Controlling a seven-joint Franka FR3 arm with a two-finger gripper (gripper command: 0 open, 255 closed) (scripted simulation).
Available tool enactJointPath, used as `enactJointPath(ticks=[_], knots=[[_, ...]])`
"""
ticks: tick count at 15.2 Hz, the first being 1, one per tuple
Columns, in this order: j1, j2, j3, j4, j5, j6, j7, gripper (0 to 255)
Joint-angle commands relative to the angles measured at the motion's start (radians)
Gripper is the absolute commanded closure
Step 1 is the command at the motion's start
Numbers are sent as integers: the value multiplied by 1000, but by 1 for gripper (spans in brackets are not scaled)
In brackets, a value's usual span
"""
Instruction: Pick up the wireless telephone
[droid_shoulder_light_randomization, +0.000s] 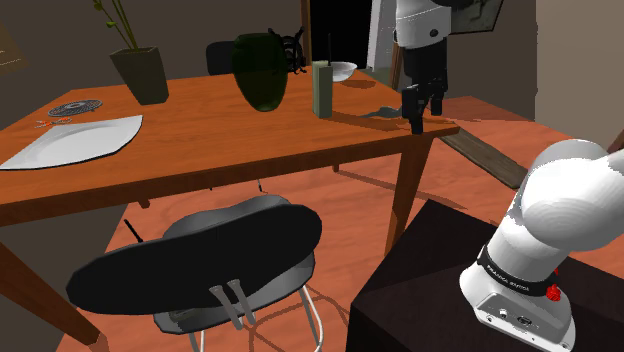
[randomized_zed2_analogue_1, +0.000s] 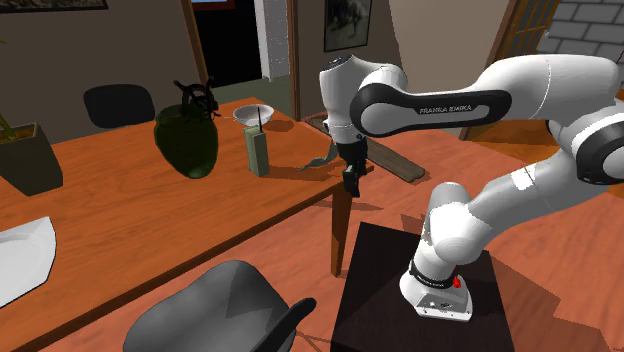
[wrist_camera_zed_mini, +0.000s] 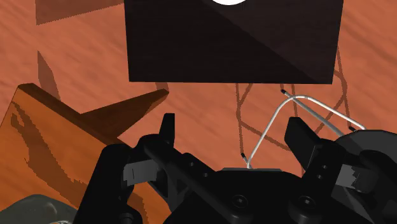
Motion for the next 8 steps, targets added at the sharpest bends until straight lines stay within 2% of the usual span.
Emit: enactJointPath(ticks=[1,8], knots=[[0,0,0,0,0,0,0,0],[-21,226,-49,169,-29,130,-50,0]])
